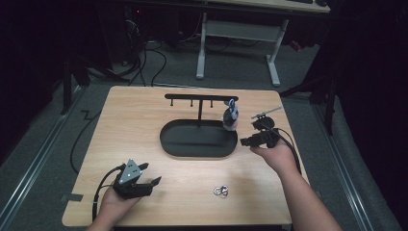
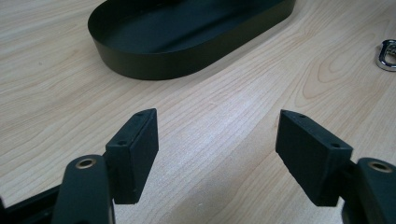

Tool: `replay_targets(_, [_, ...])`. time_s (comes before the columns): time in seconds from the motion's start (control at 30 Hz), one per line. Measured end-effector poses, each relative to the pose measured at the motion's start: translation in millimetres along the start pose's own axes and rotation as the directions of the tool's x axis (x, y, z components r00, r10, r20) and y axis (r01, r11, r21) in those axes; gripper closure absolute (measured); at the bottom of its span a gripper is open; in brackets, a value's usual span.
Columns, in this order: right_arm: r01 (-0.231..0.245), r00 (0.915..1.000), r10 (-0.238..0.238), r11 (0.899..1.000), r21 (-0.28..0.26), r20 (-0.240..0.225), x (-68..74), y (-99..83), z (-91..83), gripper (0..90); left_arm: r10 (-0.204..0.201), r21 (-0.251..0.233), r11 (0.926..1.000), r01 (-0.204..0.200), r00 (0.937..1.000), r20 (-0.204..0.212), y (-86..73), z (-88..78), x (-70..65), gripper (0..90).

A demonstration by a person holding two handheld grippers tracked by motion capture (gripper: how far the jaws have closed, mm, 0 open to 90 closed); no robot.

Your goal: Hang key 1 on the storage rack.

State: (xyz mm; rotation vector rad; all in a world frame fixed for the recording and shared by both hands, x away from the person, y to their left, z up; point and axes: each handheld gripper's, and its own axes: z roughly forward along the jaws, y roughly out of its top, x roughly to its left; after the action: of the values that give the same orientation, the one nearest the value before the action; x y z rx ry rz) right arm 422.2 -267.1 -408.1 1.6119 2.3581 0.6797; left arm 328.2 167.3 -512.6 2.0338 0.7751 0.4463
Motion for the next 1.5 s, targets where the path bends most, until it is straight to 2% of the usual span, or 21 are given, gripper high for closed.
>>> replay_targets(0.03, [0.010,0.9999,-0.010,1.000,-0.005,0.011,1.3,-5.8,-2.6,41.5,0.000,-0.003,1.0000,0.000,1.0000,-0.002,0.1,0.3,-0.4,30.6])
replay_targets(0.13, [0.023,0.9997,-0.023,0.998,-0.050,0.000,4.7,-25.3,-7.2,43.3,0.002,0.001,1.0000,-0.002,1.0000,-0.001,0.4,0.8,-1.3,30.6])
replay_targets(0.23, [0.032,0.9995,-0.032,0.997,-0.069,0.004,7.2,-36.0,-7.5,45.9,0.006,0.003,1.0000,-0.006,1.0000,0.001,0.4,2.0,-3.3,30.6])
replay_targets(0.33, [0.057,0.9982,-0.055,0.993,-0.104,0.025,11.2,-53.3,-4.0,49.4,0.012,0.007,0.9999,-0.012,0.9999,0.009,0.8,3.6,-4.7,30.6])
replay_targets(0.4, [0.055,0.9985,-0.054,0.990,-0.128,0.006,12.4,-65.6,0.8,49.6,0.016,0.009,0.9998,-0.016,0.9997,0.017,0.8,4.3,-5.3,30.6])
replay_targets(0.47, [0.052,0.9987,-0.051,0.987,-0.153,0.009,15.1,-79.5,7.0,49.7,0.015,0.011,0.9998,-0.015,0.9996,0.024,0.4,5.0,-5.7,30.6])
replay_targets(0.5, [0.055,0.9985,-0.053,0.980,-0.192,0.013,18.7,-95.1,13.4,50.4,0.015,0.010,0.9998,-0.015,0.9995,0.027,0.2,5.5,-6.2,30.6])
replay_targets(0.53, [0.055,0.9985,-0.053,0.980,-0.192,0.013,18.7,-95.1,13.4,50.4,0.015,0.010,0.9998,-0.015,0.9995,0.027,0.2,5.5,-6.2,30.6])
replay_targets(0.67, [0.051,0.9987,-0.051,0.969,-0.244,0.007,28.7,-126.6,28.5,54.6,0.002,0.004,1.0000,-0.002,0.9989,0.048,0.5,5.7,-6.9,30.6])
replay_targets(0.77, [0.088,0.9961,-0.082,0.956,-0.281,0.032,37.0,-144.8,36.3,53.9,-0.010,-0.002,0.9999,0.010,0.9978,0.066,1.6,6.6,-8.5,30.7])
replay_targets(0.83, [0.112,0.9937,-0.110,0.955,-0.274,0.021,39.7,-147.9,35.5,52.3,-0.009,-0.004,0.9999,0.009,0.9977,0.067,2.3,7.8,-9.7,30.7])
replay_targets(0.87, [0.117,0.9930,-0.116,0.951,-0.286,0.020,40.6,-148.5,32.2,53.2,-0.008,-0.002,1.0000,0.009,0.9976,0.069,2.4,8.5,-10.5,30.7])
replay_targets(0.9, [0.105,0.9942,-0.108,0.946,-0.308,0.009,40.0,-149.7,29.6,53.7,-0.003,0.002,1.0000,0.002,0.9978,0.066,2.5,9.3,-11.6,30.7])
replay_targets(0.93, [0.072,0.9958,-0.086,0.942,-0.328,-0.029,38.7,-151.7,28.5,53.3,0.000,0.004,1.0000,-0.001,0.9978,0.067,2.6,9.6,-12.2,30.7])
replay_targets(1.0, [0.049,0.9957,-0.072,0.944,-0.325,-0.058,38.7,-154.7,30.6,53.1,0.005,0.003,1.0000,-0.005,0.9979,0.065,3.4,9.8,-12.8,30.7])
replay_targets(1.1, [0.044,0.9958,-0.067,0.950,-0.310,-0.063,42.0,-159.0,33.8,54.5,0.005,0.003,1.0000,-0.005,0.9981,0.061,3.6,9.2,-12.5,30.7])
replay_targets(1.2, [0.055,0.9938,-0.083,0.948,-0.315,-0.074,48.9,-163.3,29.2,63.3,0.003,-0.002,1.0000,-0.003,0.9984,0.057,3.0,7.4,-12.0,30.7])
replay_targets(1.3, [0.067,0.9931,-0.093,0.951,-0.301,-0.073,57.4,-167.9,24.9,83.4,0.006,-0.004,1.0000,-0.005,0.9984,0.056,2.2,6.6,-10.4,30.7])
replay_targets(1.33, [0.077,0.9923,-0.102,0.950,-0.304,-0.070,61.2,-169.2,23.7,88.6,0.005,-0.003,1.0000,-0.005,0.9983,0.058,2.1,6.9,-9.9,30.7])
replay_targets(1.43, [0.075,0.9872,-0.115,0.946,-0.316,-0.110,68.8,-169.6,21.8,90.0,0.006,0.000,1.0000,-0.006,0.9983,0.058,2.2,8.1,-9.1,30.7])
replay_targets(1.5, [0.106,0.9794,-0.154,0.944,-0.313,-0.131,78.4,-169.0,24.0,90.0,0.011,0.000,0.9999,-0.011,0.9982,0.058,2.6,8.0,-10.0,30.7])
